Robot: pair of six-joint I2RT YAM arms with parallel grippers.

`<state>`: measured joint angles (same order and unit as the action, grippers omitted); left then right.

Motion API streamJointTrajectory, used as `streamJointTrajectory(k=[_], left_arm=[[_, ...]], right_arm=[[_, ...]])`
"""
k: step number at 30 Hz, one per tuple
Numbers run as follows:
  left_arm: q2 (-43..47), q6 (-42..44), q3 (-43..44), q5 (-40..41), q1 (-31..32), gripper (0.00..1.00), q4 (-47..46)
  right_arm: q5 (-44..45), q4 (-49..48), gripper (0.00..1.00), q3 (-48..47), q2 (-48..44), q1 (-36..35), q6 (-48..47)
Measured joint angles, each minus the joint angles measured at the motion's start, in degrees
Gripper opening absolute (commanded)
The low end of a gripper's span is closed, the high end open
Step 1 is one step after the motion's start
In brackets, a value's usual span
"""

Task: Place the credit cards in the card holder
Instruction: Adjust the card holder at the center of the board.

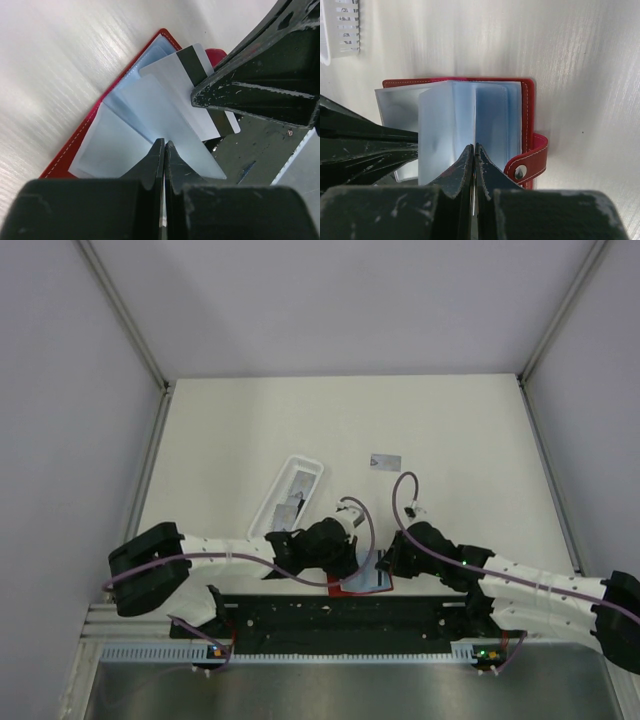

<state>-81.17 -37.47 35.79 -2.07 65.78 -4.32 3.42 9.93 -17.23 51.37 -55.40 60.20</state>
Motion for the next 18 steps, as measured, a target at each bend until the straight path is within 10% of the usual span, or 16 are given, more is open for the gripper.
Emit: streamJointTrajectory(k=[18], left_arm=[[-5.01,-0.04,0.22,-0.07,1.40,0.00,-0.15]], right_arm=[[7.26,12.50,0.00,-0.50,-12.61,0.00,-0.24]])
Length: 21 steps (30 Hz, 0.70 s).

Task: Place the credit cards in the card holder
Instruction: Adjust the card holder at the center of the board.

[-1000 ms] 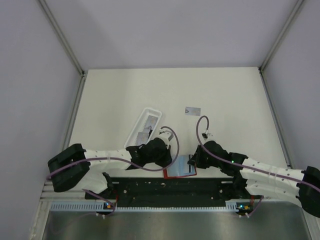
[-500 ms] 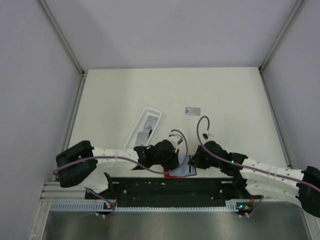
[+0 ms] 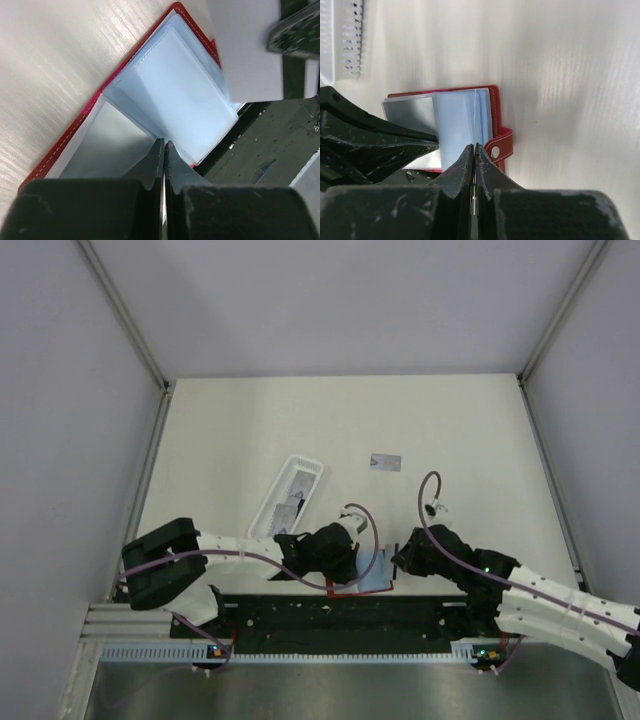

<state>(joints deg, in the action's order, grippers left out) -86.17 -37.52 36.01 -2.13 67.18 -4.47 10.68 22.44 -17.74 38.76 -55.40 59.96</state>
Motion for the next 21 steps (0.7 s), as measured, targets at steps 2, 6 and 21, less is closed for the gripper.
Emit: streamJointTrajectory(k=[2,6,21], left_arm=[[0.00,0.00,0.00,0.00,0.07,0.00,-0.04],[0.11,-0.02,0.00,0.28,0.11,0.00,0.02],[15.96,-1.77,-6.91,6.95,0.11,0.00,2.27]], right_arm=[[1.62,2.56,0.00,-1.27,-2.05,0.00,-0.57],[3.50,4.68,0.00,-5.03,-3.85,0.00,-2.58],[-7.39,-10.54,0.00,-5.38,11.26,0.00,-5.05]])
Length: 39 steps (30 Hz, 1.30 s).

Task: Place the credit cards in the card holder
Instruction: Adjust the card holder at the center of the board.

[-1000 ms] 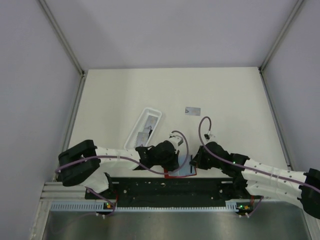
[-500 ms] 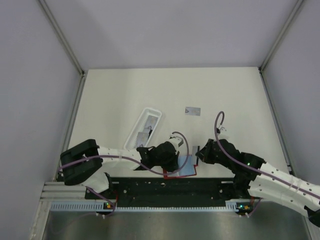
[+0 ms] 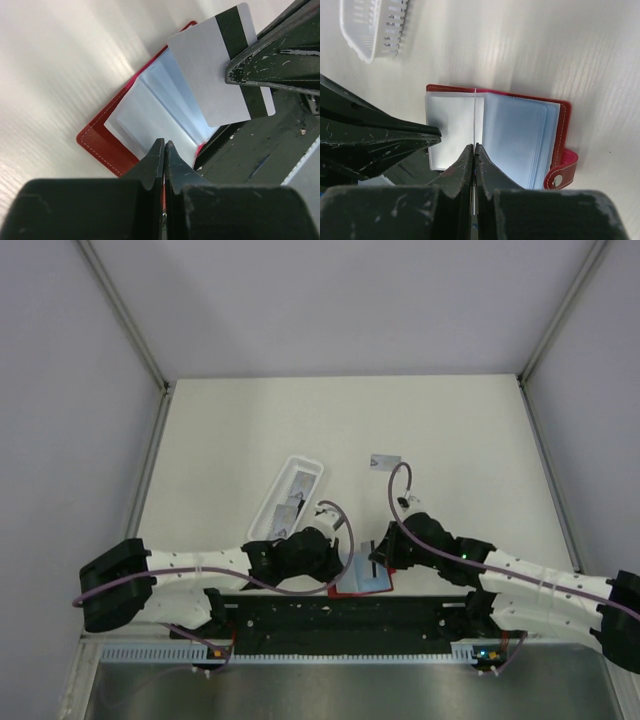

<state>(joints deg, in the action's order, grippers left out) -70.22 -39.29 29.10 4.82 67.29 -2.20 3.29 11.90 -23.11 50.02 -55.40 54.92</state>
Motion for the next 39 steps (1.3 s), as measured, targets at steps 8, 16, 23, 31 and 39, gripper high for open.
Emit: streamJointTrajectory(k=[8,16,23,31,39], left_arm=[[-1.18,-1.38,-1.70,0.68,0.00,0.00,1.60],[-1.18,-3.82,-2.51,2.36,0.00,0.00,4.57],[-1.11,-6.03,-3.48,2.78,0.00,0.00,5.14],[-0.70,-7.17,-4.26,2.97,0.00,0.00,4.26],[-0.28,-7.63,-4.94,3.21,0.00,0.00,3.54]], right_arm=[[-1.88,-2.49,0.00,0.00,4.52,-0.37,0.39],[-0.98,-1.97,0.00,1.77,1.31,-0.37,1.31],[-1.31,-1.38,0.00,2.14,0.98,-0.37,1.70],[-2.56,-1.44,0.00,2.14,0.61,-0.37,0.44],[-4.22,-1.75,0.00,3.65,-0.55,0.52,-1.95]])
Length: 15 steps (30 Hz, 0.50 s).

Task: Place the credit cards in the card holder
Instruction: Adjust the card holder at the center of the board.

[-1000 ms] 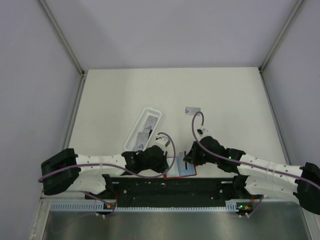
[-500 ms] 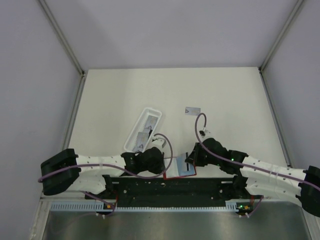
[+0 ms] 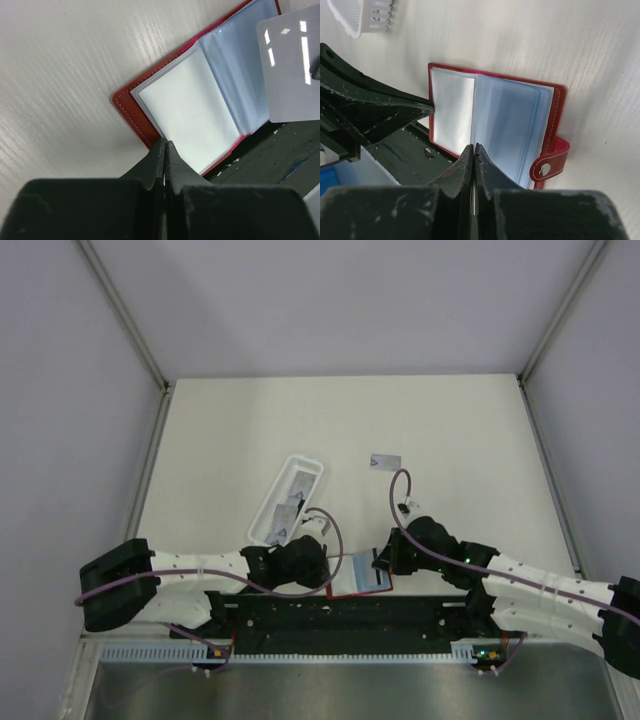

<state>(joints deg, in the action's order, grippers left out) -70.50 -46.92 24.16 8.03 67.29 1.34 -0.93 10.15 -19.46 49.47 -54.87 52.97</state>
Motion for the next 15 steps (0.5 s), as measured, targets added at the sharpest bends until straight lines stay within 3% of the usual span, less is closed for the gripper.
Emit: streamJointTrajectory(k=[15], left_arm=[[4.44,-2.54,-1.51,3.96,0.15,0.00,4.39]], right_arm=[[-11.04,-0.76,0.00,-0.04,0.68,8.00,-8.09]])
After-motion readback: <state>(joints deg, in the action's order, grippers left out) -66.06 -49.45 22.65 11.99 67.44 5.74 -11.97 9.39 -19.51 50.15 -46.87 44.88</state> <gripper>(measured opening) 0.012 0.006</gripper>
